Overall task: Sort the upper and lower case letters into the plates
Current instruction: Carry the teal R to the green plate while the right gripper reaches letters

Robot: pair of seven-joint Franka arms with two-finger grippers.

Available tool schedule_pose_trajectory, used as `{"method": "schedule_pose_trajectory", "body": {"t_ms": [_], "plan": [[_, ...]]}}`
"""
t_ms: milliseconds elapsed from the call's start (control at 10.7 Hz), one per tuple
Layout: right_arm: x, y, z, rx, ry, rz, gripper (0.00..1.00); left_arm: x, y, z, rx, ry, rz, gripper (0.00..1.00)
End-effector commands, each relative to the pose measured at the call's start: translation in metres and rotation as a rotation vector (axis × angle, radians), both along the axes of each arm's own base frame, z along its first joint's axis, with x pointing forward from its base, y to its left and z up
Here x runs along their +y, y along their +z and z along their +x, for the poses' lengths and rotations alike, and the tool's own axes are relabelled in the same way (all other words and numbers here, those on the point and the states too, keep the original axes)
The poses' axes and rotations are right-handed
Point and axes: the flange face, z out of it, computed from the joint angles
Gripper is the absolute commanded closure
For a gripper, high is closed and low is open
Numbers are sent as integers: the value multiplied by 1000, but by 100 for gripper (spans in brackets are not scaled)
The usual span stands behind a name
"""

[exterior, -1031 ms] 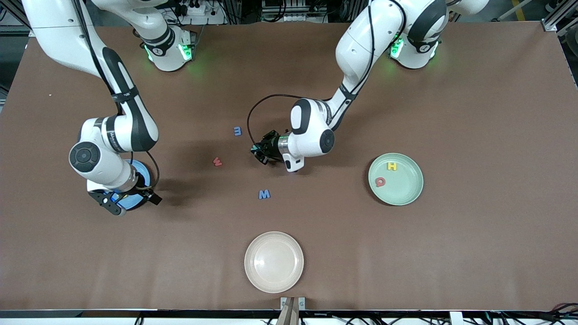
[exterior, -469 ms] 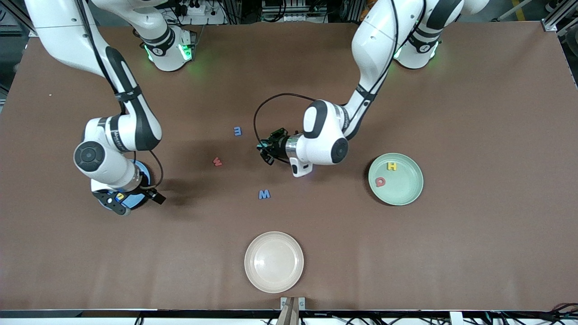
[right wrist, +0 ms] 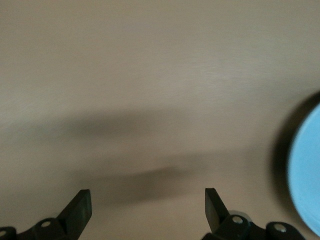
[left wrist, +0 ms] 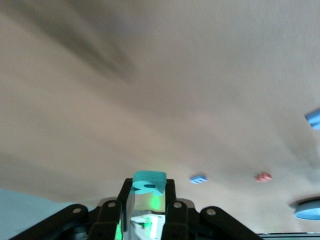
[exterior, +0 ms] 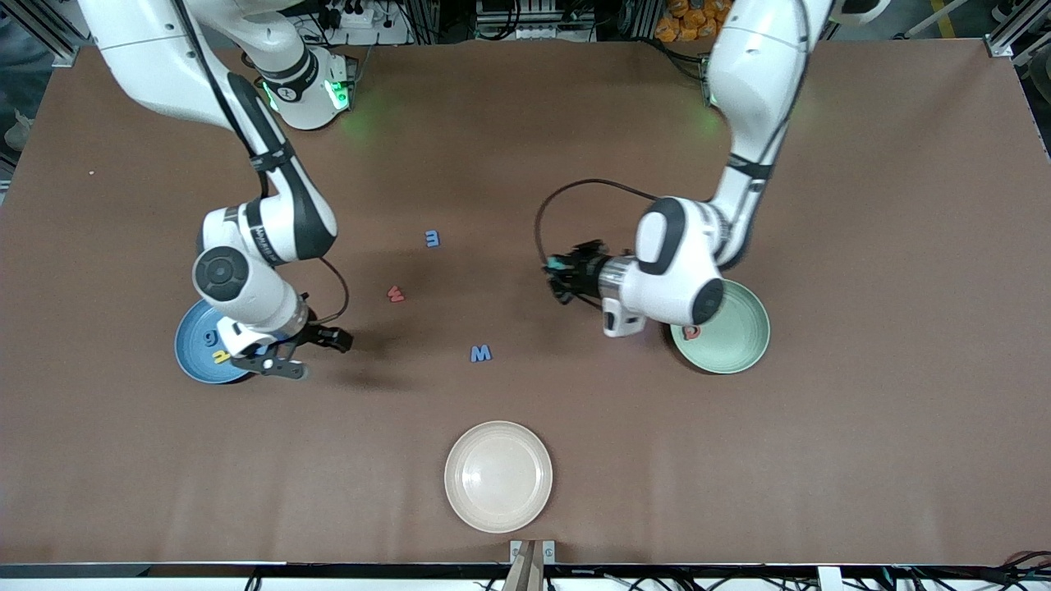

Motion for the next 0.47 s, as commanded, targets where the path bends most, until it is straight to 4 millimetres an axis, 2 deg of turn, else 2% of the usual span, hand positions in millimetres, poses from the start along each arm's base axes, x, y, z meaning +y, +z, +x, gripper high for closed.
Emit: {"method": "schedule_pose_trajectory", "body": {"t_ms": [0,188,281,375], "plan": [[38,-1,-32,-38,136,7,0,80,0,-4,-25,-134,-13,72],[70,-21,-58,-31,215,6,0,155,-11,14,-92,-268,-4,72],[77,-31,-71,-26,290,3,0,181,-15,22,-125,-312,-3,72],[74,-42,-84,-19,371,-1,0,195,-16,28,-150,-341,2,72]]}}
